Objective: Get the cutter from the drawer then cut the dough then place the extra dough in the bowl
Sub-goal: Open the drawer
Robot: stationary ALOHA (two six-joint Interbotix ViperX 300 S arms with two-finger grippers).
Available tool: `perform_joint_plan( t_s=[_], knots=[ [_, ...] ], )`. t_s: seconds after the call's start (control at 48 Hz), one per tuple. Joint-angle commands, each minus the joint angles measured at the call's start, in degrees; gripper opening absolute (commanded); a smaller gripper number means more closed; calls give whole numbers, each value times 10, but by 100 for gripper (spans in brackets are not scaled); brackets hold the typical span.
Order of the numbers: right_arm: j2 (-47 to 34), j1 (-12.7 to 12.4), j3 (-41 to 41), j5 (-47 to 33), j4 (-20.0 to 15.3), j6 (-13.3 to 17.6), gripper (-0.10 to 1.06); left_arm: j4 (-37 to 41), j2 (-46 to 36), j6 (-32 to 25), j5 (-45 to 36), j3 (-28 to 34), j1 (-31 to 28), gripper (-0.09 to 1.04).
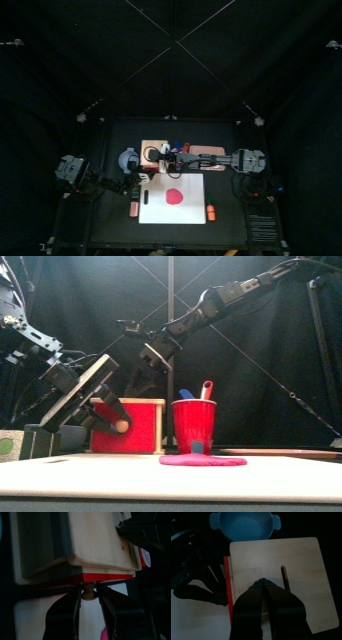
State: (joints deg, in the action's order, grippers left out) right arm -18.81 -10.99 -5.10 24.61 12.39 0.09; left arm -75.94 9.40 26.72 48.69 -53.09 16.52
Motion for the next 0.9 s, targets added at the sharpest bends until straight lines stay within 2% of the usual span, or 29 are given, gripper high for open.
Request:
perform_joint_plan(
  t_s=[0.021,0.25,0.562,0.896],
  knots=[
    [-7,-1,-3,14,-2,2,2,-4,-4,-2,-4,6,20,48],
    [-7,-1,-1,16,-3,2,2,-19,-5,-2,-4,8,43,48],
    [-7,-1,-1,16,-2,2,2,-18,-21,-7,-4,8,41,48],
    [-10,-1,-1,16,-4,2,2,-20,-48,-47,-4,12,40,48]
  ],
)
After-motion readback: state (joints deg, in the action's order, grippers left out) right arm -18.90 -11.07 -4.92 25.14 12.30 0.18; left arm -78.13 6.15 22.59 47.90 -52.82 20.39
